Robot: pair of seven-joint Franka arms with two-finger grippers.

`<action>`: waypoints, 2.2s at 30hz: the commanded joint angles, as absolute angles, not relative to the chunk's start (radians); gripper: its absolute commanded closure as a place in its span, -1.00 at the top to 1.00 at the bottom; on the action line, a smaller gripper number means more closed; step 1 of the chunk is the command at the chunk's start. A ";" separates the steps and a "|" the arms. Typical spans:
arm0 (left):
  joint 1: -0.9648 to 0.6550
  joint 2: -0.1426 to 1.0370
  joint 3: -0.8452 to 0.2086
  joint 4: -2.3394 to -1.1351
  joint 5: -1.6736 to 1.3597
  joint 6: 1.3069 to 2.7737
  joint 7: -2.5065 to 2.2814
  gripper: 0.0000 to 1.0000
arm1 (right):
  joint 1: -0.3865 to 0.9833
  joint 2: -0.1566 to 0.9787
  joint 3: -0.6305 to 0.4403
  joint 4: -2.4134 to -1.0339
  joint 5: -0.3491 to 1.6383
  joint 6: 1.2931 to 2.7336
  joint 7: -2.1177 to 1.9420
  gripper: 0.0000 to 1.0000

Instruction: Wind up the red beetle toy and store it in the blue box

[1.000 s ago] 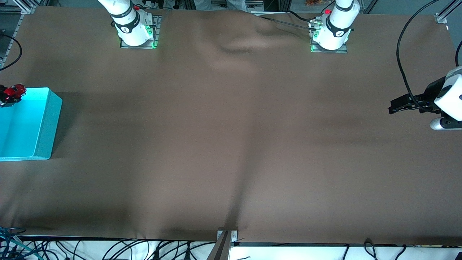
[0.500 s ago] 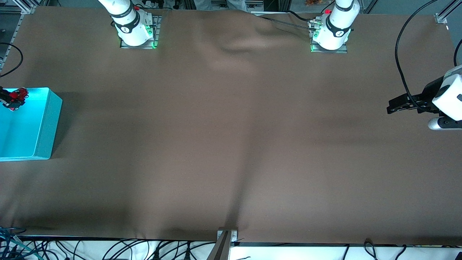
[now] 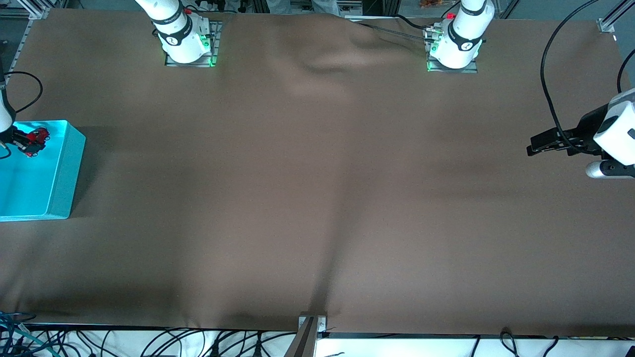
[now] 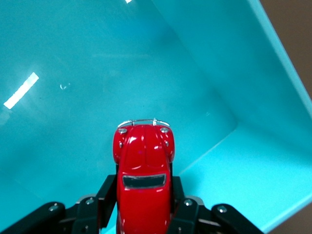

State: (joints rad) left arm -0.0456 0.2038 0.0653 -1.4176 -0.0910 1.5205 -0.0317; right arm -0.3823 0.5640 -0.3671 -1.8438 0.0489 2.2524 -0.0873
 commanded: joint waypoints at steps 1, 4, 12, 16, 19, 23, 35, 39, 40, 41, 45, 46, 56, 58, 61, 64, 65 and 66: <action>-0.049 0.198 0.074 -1.411 -0.117 1.519 -0.026 1.00 | -0.397 0.589 -0.356 -1.832 0.095 2.284 -0.130 -1.00; -0.049 0.198 0.074 -1.410 -0.118 1.519 -0.026 1.00 | -0.399 0.603 -0.356 -1.830 0.106 2.299 -0.149 -1.00; -0.049 0.198 0.074 -1.410 -0.118 1.519 -0.026 1.00 | -0.410 0.647 -0.353 -1.832 0.159 2.342 -0.182 -1.00; -0.049 0.198 0.074 -1.410 -0.118 1.519 -0.028 1.00 | -0.411 0.663 -0.354 -1.830 0.218 2.350 -0.224 -1.00; -0.049 0.198 0.074 -1.410 -0.118 1.519 -0.028 1.00 | -0.413 0.666 -0.354 -1.829 0.224 2.350 -0.224 -1.00; -0.049 0.198 0.074 -1.410 -0.118 1.519 -0.028 1.00 | -0.413 0.670 -0.354 -1.829 0.224 2.350 -0.224 -0.75; -0.049 0.198 0.074 -1.410 -0.118 1.519 -0.026 1.00 | -0.413 0.672 -0.354 -1.824 0.230 2.350 -0.209 1.00; -0.049 0.198 0.074 -1.410 -0.118 1.519 -0.026 1.00 | -0.413 0.670 -0.354 -1.815 0.227 2.349 -0.212 1.00; -0.049 0.198 0.074 -1.410 -0.118 1.519 -0.026 1.00 | -0.413 0.670 -0.354 -1.806 0.227 2.345 -0.213 1.00; -0.049 0.198 0.074 -1.410 -0.118 1.519 -0.026 1.00 | -0.411 0.669 -0.354 -1.792 0.227 2.333 -0.212 1.00; -0.049 0.198 0.074 -1.410 -0.118 1.519 -0.026 1.00 | -0.411 0.664 -0.353 -1.746 0.225 2.261 -0.204 1.00; -0.049 0.198 0.074 -1.410 -0.118 1.519 -0.026 1.00 | -0.411 0.664 -0.353 -1.729 0.225 2.237 -0.199 1.00; -0.049 0.198 0.074 -1.410 -0.118 1.519 -0.026 1.00 | -0.411 0.653 -0.354 -1.680 0.213 2.141 -0.172 1.00; -0.049 0.198 0.074 -1.410 -0.118 1.519 -0.026 1.00 | -0.411 0.646 -0.354 -1.675 0.212 2.128 -0.160 1.00; -0.049 0.198 0.074 -1.410 -0.118 1.519 -0.026 1.00 | -0.411 0.634 -0.351 -1.671 0.210 2.099 -0.149 1.00; -0.049 0.198 0.074 -1.410 -0.118 1.519 -0.026 1.00 | -0.410 0.620 -0.351 -1.666 0.201 2.068 -0.138 1.00; -0.049 0.198 0.074 -1.410 -0.118 1.519 -0.026 1.00 | -0.410 0.615 -0.351 -1.664 0.190 2.062 -0.137 1.00; -0.049 0.198 0.074 -1.410 -0.118 1.519 -0.026 1.00 | -0.410 0.612 -0.351 -1.663 0.181 2.051 -0.137 1.00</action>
